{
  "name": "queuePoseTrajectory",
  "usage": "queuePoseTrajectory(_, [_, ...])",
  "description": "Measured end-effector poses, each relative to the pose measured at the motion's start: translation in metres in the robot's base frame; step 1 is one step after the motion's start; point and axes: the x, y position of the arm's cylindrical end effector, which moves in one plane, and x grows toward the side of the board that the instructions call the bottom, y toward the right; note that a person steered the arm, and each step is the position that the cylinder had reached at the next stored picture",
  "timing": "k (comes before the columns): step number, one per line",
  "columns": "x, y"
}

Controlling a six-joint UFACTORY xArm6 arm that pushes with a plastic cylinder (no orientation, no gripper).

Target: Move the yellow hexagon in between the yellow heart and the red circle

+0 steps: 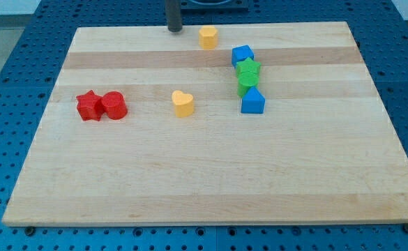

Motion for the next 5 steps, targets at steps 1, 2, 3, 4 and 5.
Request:
queuePoseTrajectory(1, [0.000,0.027])
queuePoseTrajectory(2, [0.000,0.049])
queuePoseTrajectory(3, [0.003,0.057])
queuePoseTrajectory(4, [0.017,0.057])
queuePoseTrajectory(5, [0.031,0.057])
